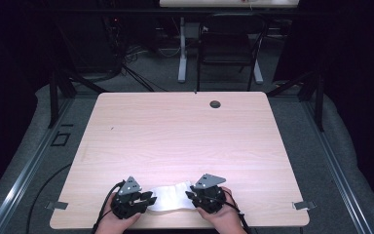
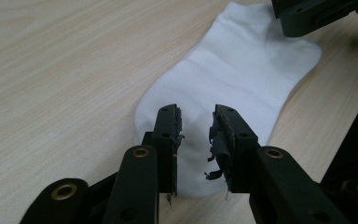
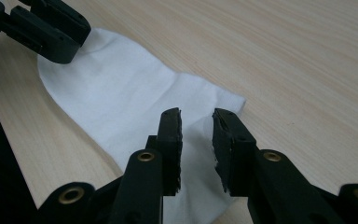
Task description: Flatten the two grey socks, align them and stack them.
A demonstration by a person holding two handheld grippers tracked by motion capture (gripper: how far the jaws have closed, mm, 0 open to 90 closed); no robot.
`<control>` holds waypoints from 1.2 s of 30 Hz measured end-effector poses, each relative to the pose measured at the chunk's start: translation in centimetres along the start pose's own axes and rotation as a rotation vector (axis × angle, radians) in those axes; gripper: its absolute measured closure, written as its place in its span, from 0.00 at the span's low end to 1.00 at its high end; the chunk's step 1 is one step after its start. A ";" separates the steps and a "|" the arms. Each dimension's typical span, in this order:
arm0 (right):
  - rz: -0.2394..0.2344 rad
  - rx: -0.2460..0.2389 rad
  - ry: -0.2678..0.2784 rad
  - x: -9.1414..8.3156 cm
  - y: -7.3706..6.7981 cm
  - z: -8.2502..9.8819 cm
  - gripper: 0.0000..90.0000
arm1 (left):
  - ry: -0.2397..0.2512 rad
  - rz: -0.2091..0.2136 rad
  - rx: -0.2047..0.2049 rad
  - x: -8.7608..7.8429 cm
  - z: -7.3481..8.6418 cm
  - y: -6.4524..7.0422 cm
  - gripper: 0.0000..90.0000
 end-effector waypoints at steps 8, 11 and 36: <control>0.007 0.005 -0.060 0.4 0.5 1.1 0.79 | -0.021 0.004 0.012 0.5 0.5 0.1 0.74; 0.013 0.010 -0.064 0.4 0.4 1.3 0.79 | -0.026 0.005 0.013 0.6 0.6 0.0 0.73; 0.027 0.040 -0.062 0.7 1.1 1.6 0.76 | 0.019 -0.006 0.015 1.8 0.0 -1.3 0.71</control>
Point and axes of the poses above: each handheld gripper's, and its own axes: x roughly forward along the jaws, z roughly out of its underside, y roughly to its right, the point moved 6 cm from there along x, roughly forward along the jaws, and after that the axes turned 7 degrees about y, right-handed, at the moved point
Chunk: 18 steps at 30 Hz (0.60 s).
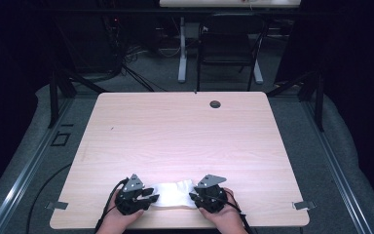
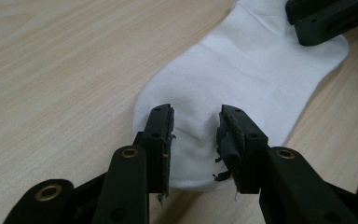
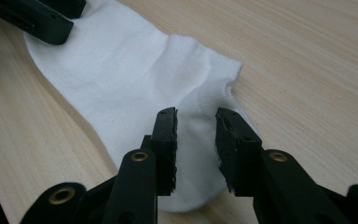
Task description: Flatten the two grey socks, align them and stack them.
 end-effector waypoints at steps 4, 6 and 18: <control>0.010 0.018 0.015 0.2 0.3 -0.1 0.75 | 0.006 -0.004 -0.007 0.4 -0.4 -0.4 0.71; 0.015 0.020 0.018 0.3 0.5 -0.2 0.75 | 0.003 -0.002 -0.010 0.6 -0.6 -0.6 0.71; 0.039 0.041 0.033 0.6 1.5 -0.5 0.75 | 0.020 -0.005 -0.036 1.9 -1.6 -1.8 0.71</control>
Point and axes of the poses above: each handheld gripper's, and its own axes: x roughly forward along the jaws, z roughly out of its underside, y roughly to its right, the point moved 6 cm from there along x, roughly forward along the jaws, and after that the axes turned 7 degrees about y, right-handed, at the moved point
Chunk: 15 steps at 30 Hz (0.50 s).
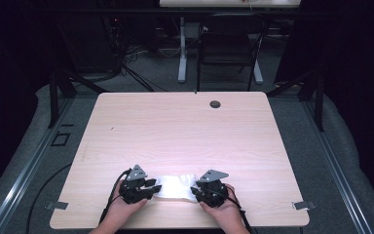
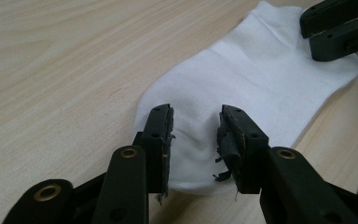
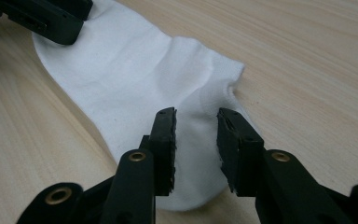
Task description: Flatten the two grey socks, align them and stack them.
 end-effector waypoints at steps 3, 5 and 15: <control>0.001 0.008 0.013 0.1 0.2 0.0 0.75 | 0.003 0.003 -0.001 0.1 -0.1 -0.2 0.71; 0.001 0.011 0.011 0.1 0.3 0.0 0.75 | 0.007 0.002 -0.001 0.1 -0.1 -0.2 0.71; 0.010 0.023 0.022 0.3 0.7 -0.2 0.75 | 0.018 0.002 -0.003 0.5 -0.4 -0.4 0.71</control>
Point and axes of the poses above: each handheld gripper's, and its own axes: x roughly forward along the jaws, z roughly out of its underside, y roughly to its right, the point moved 6 cm from there along x, roughly forward along the jaws, and after that the axes turned 7 degrees about y, right-handed, at the moved point
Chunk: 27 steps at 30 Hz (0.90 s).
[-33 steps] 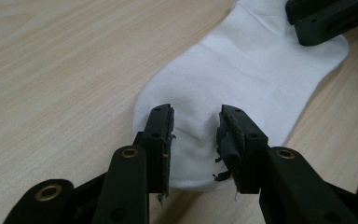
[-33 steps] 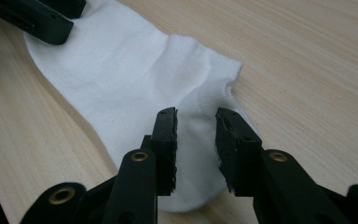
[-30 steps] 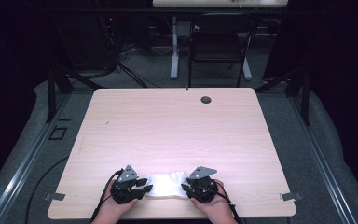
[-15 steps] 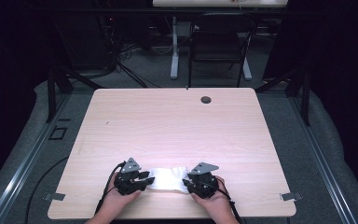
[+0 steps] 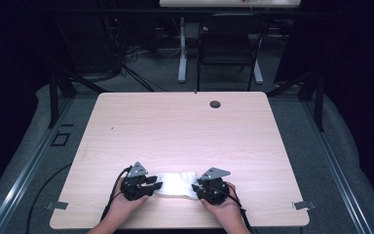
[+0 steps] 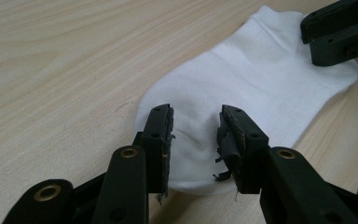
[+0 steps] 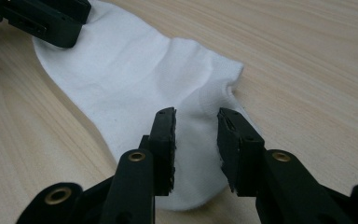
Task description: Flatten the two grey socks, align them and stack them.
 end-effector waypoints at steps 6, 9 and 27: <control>-0.001 0.004 0.005 0.0 0.0 -0.1 0.72 | 0.004 -0.004 -0.007 0.0 -0.1 0.0 0.70; 0.000 -0.003 0.008 -0.2 -0.1 -0.3 0.70 | 0.019 -0.011 -0.023 -0.2 -0.3 0.1 0.67; 0.015 -0.003 0.104 -3.4 0.2 -2.2 0.60 | 0.123 -0.024 -0.052 -3.8 -2.2 -0.6 0.60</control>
Point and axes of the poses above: each handheld gripper's, and its own axes: x roughly forward along the jaws, z roughly out of its underside, y roughly to its right, the point moved 6 cm from there along x, roughly forward along the jaws, and after that the axes turned 7 degrees about y, right-handed, at the moved point
